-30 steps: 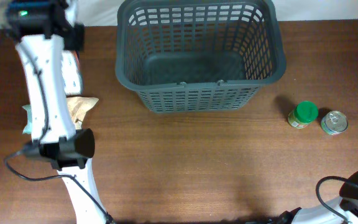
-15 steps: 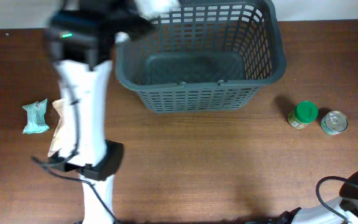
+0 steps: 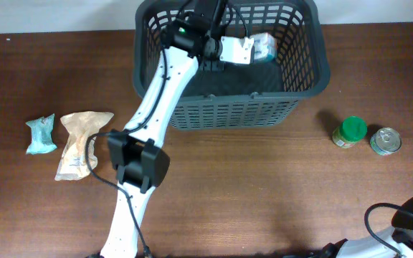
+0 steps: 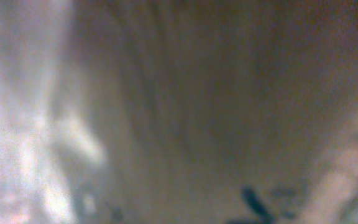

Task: Pack container
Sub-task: 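Lift the tissue stack and lower it into the basket, open left gripper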

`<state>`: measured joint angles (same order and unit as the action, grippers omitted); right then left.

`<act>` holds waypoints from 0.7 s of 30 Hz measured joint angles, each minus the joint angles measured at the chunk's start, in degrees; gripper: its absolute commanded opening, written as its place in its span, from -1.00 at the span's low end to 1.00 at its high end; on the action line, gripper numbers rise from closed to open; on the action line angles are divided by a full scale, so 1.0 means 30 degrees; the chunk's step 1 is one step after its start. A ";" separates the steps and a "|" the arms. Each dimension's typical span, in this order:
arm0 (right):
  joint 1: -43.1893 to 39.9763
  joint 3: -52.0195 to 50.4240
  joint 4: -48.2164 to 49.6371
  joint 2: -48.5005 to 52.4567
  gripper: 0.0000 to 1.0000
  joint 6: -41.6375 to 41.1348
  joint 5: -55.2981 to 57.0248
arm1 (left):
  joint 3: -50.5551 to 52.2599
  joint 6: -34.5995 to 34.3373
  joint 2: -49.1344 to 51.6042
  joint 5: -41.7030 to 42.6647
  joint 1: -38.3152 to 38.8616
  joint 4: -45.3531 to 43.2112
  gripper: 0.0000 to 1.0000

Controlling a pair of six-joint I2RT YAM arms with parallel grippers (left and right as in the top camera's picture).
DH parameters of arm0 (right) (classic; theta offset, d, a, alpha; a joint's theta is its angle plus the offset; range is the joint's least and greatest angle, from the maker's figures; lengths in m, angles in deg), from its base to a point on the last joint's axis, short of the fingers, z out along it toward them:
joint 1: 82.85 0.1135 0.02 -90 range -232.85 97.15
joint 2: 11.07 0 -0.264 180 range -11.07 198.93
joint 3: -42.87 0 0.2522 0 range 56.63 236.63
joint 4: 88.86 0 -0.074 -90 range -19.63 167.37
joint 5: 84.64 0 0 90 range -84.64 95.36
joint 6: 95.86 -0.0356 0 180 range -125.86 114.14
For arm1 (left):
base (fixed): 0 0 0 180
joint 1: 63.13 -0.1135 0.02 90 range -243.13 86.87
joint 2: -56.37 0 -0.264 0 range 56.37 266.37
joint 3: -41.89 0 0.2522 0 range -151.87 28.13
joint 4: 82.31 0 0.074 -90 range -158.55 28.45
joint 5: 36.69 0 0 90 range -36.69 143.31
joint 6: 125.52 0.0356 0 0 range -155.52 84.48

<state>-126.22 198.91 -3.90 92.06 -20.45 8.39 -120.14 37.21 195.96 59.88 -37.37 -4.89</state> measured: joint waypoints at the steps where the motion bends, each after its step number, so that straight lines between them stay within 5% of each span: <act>1: 0.0000 0.0000 0.0015 0.0000 0.98 0.0015 0.0000 | 0.0015 0.0029 0.0306 0.0000 0.0000 -0.0044 -0.92; 3: 0.0000 0.0000 0.0007 0.0000 0.98 0.0007 0.0000 | 0.0015 0.0080 0.0889 -0.0058 0.0000 -0.0270 -0.58; 5: 0.0000 0.0000 0.0007 0.0000 0.98 0.0007 0.0000 | 0.0036 0.0066 0.1341 -0.0124 0.0000 -0.0313 0.15; 8: 0.0000 0.0000 0.0007 0.0000 0.98 0.0015 0.0000 | 0.0036 -0.0721 0.1523 -0.0255 0.0000 -0.0321 0.99; 15: 0.0000 0.0000 0.0000 0.0000 0.98 0.0007 0.0000 | -0.2135 -0.7351 0.0984 -0.1450 -0.0124 0.2397 0.99; 21: 0.0000 0.0000 0.0007 0.0000 0.98 0.0000 0.0000 | -0.5289 -1.0091 -0.2681 -0.1865 -0.1180 0.6200 0.99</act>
<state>-126.22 198.91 -3.88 92.06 -20.45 8.39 -136.00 6.94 187.91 54.28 -40.91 13.71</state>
